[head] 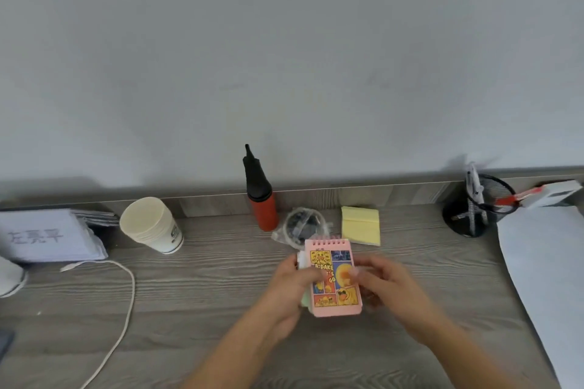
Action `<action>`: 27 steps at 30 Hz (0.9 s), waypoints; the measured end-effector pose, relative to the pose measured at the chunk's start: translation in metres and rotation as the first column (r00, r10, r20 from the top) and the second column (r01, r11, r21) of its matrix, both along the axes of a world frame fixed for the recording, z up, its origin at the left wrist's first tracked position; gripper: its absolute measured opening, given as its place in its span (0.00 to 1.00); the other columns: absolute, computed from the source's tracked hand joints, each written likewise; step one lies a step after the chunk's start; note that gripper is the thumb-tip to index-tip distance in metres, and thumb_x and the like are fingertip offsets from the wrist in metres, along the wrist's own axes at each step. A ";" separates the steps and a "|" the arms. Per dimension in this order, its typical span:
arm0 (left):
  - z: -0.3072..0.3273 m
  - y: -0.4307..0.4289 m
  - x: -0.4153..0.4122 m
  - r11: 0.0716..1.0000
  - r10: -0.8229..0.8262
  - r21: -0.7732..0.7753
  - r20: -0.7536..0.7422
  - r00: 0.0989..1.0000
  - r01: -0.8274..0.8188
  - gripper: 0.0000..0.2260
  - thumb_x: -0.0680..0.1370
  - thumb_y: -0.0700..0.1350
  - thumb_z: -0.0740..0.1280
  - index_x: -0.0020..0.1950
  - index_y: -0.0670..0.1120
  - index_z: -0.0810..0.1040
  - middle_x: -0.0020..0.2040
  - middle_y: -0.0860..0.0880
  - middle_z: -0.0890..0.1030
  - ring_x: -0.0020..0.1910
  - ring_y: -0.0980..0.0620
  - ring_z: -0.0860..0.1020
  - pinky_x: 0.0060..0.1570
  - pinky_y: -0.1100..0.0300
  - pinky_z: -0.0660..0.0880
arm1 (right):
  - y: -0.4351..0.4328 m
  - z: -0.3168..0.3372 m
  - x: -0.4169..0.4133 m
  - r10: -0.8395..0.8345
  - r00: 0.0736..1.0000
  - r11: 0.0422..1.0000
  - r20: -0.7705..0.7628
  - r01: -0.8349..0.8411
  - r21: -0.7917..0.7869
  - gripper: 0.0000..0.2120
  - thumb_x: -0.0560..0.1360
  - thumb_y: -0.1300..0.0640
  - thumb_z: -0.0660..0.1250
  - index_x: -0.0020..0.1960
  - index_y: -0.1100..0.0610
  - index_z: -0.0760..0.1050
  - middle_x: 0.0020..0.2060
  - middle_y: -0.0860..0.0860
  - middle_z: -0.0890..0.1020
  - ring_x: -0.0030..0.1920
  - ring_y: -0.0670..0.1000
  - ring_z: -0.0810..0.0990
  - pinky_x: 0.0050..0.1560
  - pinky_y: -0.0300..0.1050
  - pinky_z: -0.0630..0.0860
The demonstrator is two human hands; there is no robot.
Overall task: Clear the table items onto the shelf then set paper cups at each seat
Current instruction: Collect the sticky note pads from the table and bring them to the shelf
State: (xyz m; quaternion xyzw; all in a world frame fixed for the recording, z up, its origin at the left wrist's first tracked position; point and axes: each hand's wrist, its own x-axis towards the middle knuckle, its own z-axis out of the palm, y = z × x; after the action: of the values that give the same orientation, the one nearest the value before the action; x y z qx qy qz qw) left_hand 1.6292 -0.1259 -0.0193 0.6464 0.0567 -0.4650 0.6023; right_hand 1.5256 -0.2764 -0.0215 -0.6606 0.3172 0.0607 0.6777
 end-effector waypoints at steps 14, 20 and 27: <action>-0.022 -0.094 0.009 0.936 -0.329 0.253 0.384 0.863 0.244 0.17 0.77 0.36 0.66 0.66 0.46 0.75 0.54 0.52 0.82 0.50 0.52 0.82 0.53 0.55 0.80 | -0.092 -0.048 0.040 -0.219 0.975 0.916 0.046 0.222 -0.336 0.17 0.75 0.61 0.70 0.62 0.58 0.74 0.50 0.53 0.84 0.46 0.50 0.84 0.46 0.51 0.83; -0.024 -0.093 0.011 0.958 -0.265 0.207 0.357 0.896 0.201 0.15 0.75 0.35 0.66 0.57 0.50 0.80 0.54 0.50 0.84 0.54 0.53 0.82 0.62 0.52 0.76 | -0.094 -0.048 0.049 -0.108 0.993 0.893 0.052 0.119 -0.434 0.15 0.75 0.60 0.70 0.61 0.56 0.77 0.48 0.51 0.85 0.46 0.49 0.84 0.48 0.50 0.83; -0.010 -0.075 0.009 0.966 -0.247 0.170 0.390 0.887 0.194 0.13 0.78 0.37 0.65 0.58 0.53 0.74 0.50 0.56 0.80 0.50 0.55 0.80 0.51 0.59 0.78 | -0.085 -0.041 0.044 -0.054 0.999 0.769 -0.005 0.038 -0.639 0.18 0.76 0.53 0.68 0.65 0.53 0.73 0.56 0.49 0.82 0.52 0.49 0.81 0.51 0.49 0.80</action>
State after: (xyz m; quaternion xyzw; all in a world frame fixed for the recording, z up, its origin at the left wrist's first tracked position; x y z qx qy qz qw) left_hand 1.6385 -0.2011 -0.0296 0.7681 -0.1148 -0.3807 0.5020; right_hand 1.5694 -0.3612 -0.0629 -0.8426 0.3427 -0.0597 0.4110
